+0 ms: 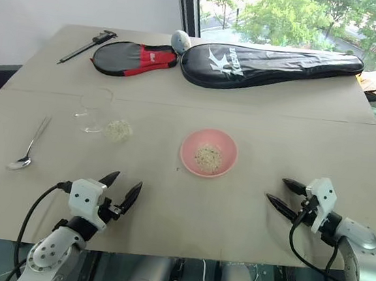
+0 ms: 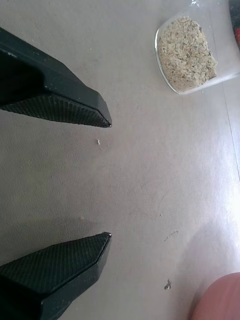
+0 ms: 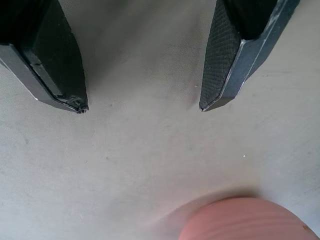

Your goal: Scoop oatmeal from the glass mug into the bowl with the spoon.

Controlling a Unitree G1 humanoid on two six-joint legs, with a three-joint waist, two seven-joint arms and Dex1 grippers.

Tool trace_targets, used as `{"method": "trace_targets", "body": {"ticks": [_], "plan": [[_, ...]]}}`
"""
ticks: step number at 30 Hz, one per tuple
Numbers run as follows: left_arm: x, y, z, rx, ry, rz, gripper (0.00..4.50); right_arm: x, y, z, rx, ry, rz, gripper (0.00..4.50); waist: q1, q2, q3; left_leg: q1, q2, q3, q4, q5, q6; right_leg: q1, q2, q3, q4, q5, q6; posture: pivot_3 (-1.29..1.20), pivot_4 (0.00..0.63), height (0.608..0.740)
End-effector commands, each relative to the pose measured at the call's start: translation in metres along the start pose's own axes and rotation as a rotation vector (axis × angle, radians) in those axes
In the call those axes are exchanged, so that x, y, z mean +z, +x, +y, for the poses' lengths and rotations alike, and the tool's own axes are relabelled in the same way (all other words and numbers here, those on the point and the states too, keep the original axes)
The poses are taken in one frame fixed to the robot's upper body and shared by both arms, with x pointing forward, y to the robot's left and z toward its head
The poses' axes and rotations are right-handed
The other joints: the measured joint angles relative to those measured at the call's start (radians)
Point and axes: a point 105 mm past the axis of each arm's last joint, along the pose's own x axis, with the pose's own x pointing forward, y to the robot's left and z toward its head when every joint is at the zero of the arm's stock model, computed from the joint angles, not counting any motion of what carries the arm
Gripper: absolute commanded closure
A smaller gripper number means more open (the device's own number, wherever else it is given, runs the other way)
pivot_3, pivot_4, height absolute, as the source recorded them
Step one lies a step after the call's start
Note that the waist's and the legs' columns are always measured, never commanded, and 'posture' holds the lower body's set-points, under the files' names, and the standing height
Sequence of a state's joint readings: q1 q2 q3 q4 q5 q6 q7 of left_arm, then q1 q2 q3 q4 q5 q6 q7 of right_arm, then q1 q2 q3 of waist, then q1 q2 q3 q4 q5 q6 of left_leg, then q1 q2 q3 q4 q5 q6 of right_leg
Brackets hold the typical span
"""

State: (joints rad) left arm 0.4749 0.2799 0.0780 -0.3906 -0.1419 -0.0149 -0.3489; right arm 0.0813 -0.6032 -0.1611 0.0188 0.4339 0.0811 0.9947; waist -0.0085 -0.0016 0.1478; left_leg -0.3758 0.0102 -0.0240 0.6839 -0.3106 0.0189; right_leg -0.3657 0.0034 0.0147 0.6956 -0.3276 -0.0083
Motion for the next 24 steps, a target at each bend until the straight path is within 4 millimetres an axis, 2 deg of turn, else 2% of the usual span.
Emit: {"method": "trace_targets", "body": {"ticks": [1,24], "plan": [[-0.004,-0.003,-0.001,-0.016,-0.013,0.010,1.07,0.004,-0.004,-0.002,-0.012,-0.020,-0.012,0.96,0.000,0.000,0.000,0.000,0.000,0.000,0.000,0.000,0.000,0.000,0.000,0.000,0.000,0.000,0.000,0.00,0.150,0.740],[0.008,0.001,0.002,-0.015,0.002,-0.035,1.07,0.009,-0.002,-0.003,-0.022,-0.026,-0.033,0.96,0.001,-0.001,0.001,0.000,0.000,0.000,0.000,0.000,0.000,0.000,0.000,0.000,0.000,0.000,0.000,0.00,0.150,0.740]]}}
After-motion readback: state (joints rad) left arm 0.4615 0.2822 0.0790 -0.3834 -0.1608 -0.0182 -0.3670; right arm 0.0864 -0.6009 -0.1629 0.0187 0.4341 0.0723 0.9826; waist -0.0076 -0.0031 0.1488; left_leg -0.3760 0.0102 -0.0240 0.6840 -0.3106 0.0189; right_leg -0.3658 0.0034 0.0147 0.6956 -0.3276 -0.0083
